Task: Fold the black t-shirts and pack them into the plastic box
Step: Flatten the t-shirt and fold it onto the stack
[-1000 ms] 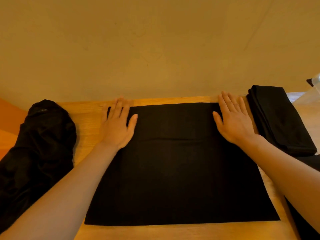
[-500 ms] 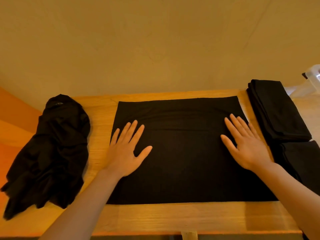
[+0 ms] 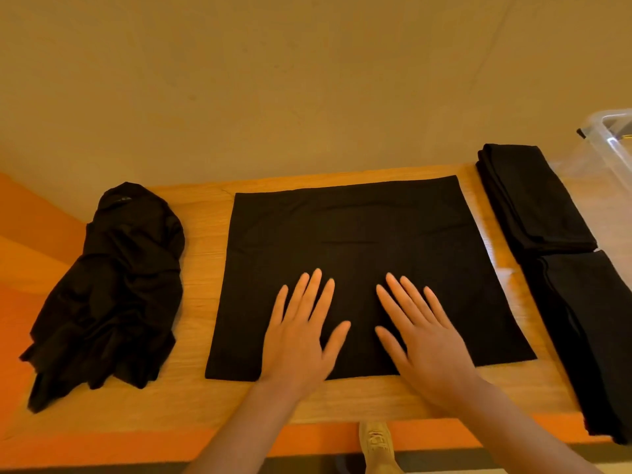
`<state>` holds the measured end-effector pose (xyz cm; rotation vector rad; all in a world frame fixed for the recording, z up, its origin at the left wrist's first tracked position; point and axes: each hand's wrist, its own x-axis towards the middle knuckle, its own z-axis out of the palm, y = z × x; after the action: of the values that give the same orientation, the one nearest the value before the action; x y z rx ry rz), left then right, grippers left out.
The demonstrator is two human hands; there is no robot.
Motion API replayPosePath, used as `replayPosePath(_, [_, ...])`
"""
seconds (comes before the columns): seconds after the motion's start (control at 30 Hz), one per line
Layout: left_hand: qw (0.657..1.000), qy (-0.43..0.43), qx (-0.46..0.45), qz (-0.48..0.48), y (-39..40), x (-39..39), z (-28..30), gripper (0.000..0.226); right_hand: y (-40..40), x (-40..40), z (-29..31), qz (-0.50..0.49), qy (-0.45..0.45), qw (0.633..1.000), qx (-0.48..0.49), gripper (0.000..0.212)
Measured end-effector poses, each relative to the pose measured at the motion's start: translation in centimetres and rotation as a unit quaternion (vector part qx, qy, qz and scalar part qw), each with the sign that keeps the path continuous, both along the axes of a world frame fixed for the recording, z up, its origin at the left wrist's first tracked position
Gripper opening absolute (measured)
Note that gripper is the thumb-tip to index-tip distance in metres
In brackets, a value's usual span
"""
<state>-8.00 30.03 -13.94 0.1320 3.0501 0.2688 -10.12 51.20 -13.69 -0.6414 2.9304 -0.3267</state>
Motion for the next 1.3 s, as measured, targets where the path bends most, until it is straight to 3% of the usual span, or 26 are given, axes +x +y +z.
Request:
replayPosePath(0.47, [0.999,-0.008,-0.036,0.039,-7.2,5.7,-0.8,0.067,8.0,1.9,-0.2,-0.074,0.006,0.996,0.039,0.068])
replayPosePath(0.63, [0.999,0.008,0.005,0.037,-7.8,6.8,-0.5,0.065,8.7,2.8,-0.3,-0.083,0.000,0.996,0.022,0.071])
replayPosePath(0.87, [0.996,0.012,0.005,-0.085,-10.2,11.4,-0.4,0.067,9.9,6.7,0.1,0.031,-0.003,0.999,-0.025,0.071])
replayPosePath(1.13, [0.982,0.139,-0.023,-0.126,-12.8,15.8,-1.5,0.037,12.7,10.2,-1.2,0.037,0.077,0.996,-0.014,0.048])
replayPosePath(1.3, [0.977,0.166,-0.031,-0.132,-12.7,16.2,-1.2,0.038,13.8,10.8,-1.1,0.035,0.102,0.993,-0.041,0.048])
